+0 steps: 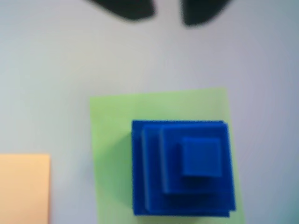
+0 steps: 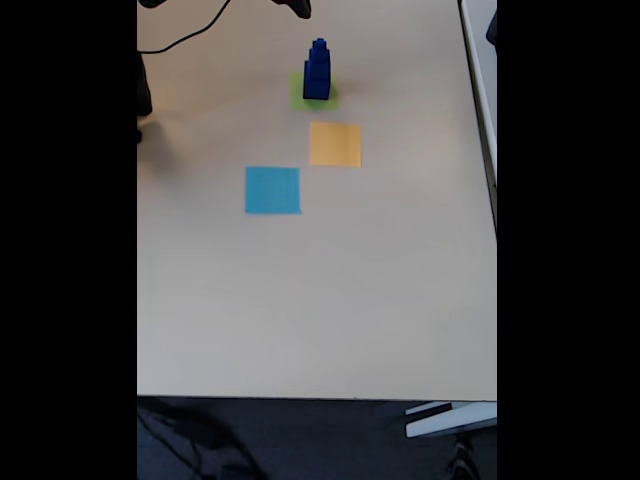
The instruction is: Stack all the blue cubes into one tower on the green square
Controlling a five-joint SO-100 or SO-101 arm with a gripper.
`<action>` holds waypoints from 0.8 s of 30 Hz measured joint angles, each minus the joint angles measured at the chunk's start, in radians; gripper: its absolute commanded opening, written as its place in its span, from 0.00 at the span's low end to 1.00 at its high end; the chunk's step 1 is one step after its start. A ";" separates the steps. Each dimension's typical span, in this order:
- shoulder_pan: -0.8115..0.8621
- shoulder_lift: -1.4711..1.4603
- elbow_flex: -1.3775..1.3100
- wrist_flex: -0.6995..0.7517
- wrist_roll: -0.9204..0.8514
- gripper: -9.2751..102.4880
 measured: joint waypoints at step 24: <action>0.040 0.028 -0.006 0.052 -0.092 0.08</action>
